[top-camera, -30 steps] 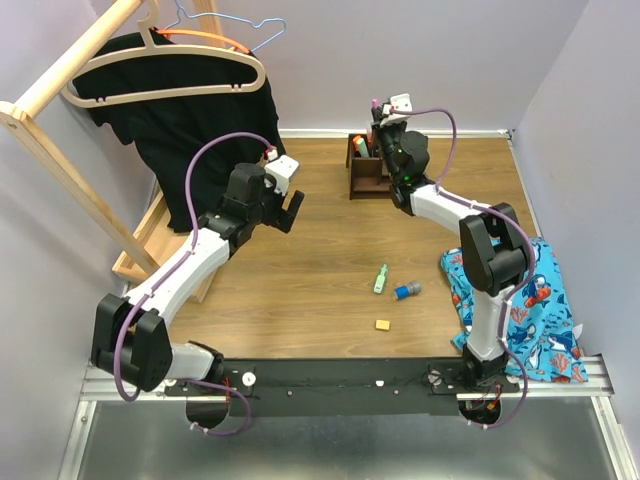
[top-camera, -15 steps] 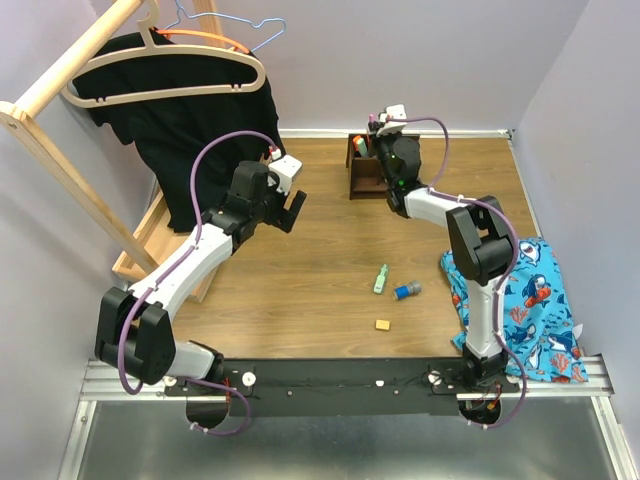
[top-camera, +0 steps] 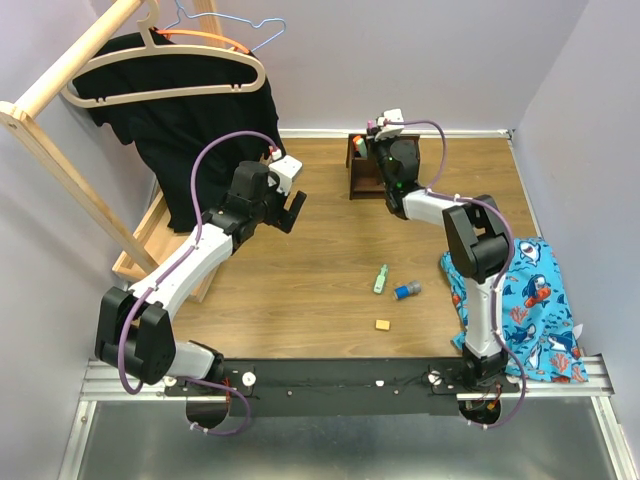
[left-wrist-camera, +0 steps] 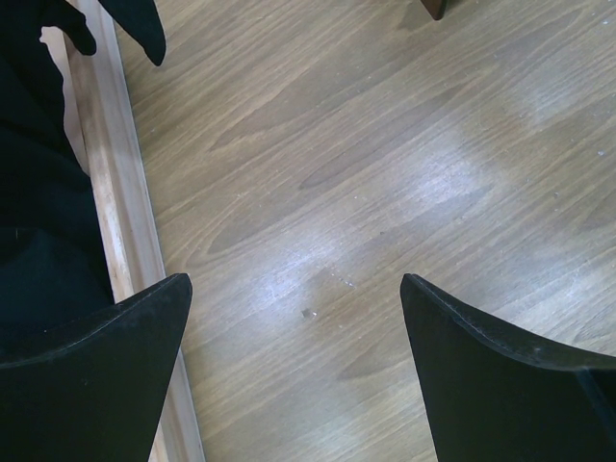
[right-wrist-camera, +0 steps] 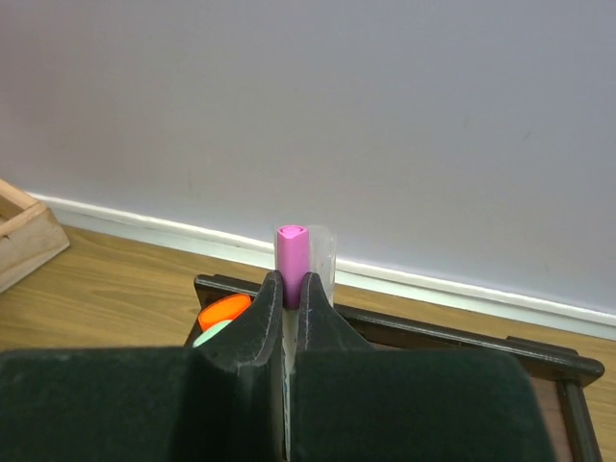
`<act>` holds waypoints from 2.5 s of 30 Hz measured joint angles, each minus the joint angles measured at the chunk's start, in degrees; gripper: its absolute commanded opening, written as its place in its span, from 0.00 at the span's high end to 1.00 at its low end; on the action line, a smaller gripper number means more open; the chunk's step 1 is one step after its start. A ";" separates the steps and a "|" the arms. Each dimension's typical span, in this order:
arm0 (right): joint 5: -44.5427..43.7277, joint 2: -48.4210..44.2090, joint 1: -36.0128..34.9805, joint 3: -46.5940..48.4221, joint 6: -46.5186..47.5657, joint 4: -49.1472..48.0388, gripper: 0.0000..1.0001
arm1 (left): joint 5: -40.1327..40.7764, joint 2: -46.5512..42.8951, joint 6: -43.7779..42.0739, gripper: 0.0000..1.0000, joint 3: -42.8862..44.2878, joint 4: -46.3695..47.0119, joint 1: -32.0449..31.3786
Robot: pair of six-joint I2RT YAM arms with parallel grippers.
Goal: Sort the stationery into containers
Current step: Place the pen in the storage box, then pick up the stationery from the center of the board.
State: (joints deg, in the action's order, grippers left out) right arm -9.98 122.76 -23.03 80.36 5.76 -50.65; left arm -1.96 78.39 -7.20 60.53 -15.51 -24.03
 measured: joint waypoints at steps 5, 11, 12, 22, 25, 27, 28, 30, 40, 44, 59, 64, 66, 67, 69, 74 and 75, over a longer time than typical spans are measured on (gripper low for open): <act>0.39 -1.64 0.00 -1.66 -0.33 1.81 0.63 | -0.02 0.00 0.09 0.01 0.00 0.04 0.00; 0.81 -6.82 0.00 -4.52 -0.57 6.80 0.56 | -0.09 -1.05 0.39 0.01 -0.81 1.03 0.00; 0.83 -7.82 0.00 -4.72 -0.59 7.85 0.55 | -0.09 -1.46 0.42 0.01 -1.14 1.20 0.00; 3.02 -25.07 0.00 -9.49 -5.51 27.04 0.47 | -1.57 -9.16 2.14 0.01 -6.73 2.67 0.02; 4.74 -29.92 0.00 -11.08 -8.81 36.61 0.47 | -2.51 -10.88 2.67 0.01 -7.45 2.89 0.07; 5.97 -31.54 0.00 -11.54 -11.67 43.69 0.47 | -3.10 -12.02 3.02 0.01 -8.00 3.02 0.07; 6.56 -31.93 0.00 -11.78 -13.16 47.32 0.46 | -3.30 -12.46 3.26 0.01 -8.24 3.02 0.07; 7.63 -32.02 0.00 -12.00 -15.45 52.19 0.45 | -3.61 -12.90 3.85 0.01 -8.66 3.02 0.07; 10.86 -28.02 0.00 -12.96 -34.23 76.76 0.44 | -4.37 -12.76 7.08 0.01 -9.14 2.73 0.00; 12.44 -24.15 -0.15 -12.96 -39.32 80.13 0.45 | -4.42 -11.91 8.72 0.01 -9.22 2.56 0.02; 33.48 -28.61 -0.26 -4.00 -1.29 85.72 0.33 | -6.14 -9.11 10.23 0.01 -9.29 2.69 0.15; 39.15 -26.73 -2.69 6.27 28.48 104.26 0.23 | -6.47 -10.25 10.25 0.01 -9.51 3.87 1.51; 39.12 -26.95 -4.79 3.96 35.12 107.56 0.20 | -6.45 -11.23 10.23 0.01 -9.57 3.93 1.95; 38.60 -27.50 -5.99 1.55 38.29 108.28 0.20 | -6.45 -11.82 10.21 0.01 -9.60 4.00 1.97; 36.98 -29.33 -9.25 -4.66 43.15 109.46 0.20 | -6.47 -12.66 10.23 0.01 -9.73 4.22 1.95; 33.40 -33.79 -15.45 -13.31 50.03 111.40 0.23 | -6.49 -14.14 10.19 0.01 -10.88 4.74 1.77; 33.14 -33.94 -15.67 -13.38 50.31 111.38 0.23 | -6.49 -14.29 10.19 0.01 -11.19 4.76 1.64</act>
State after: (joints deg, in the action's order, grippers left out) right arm 23.16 88.82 -38.70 66.98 56.07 60.73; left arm -8.45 64.10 2.98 49.34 -10.74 -22.39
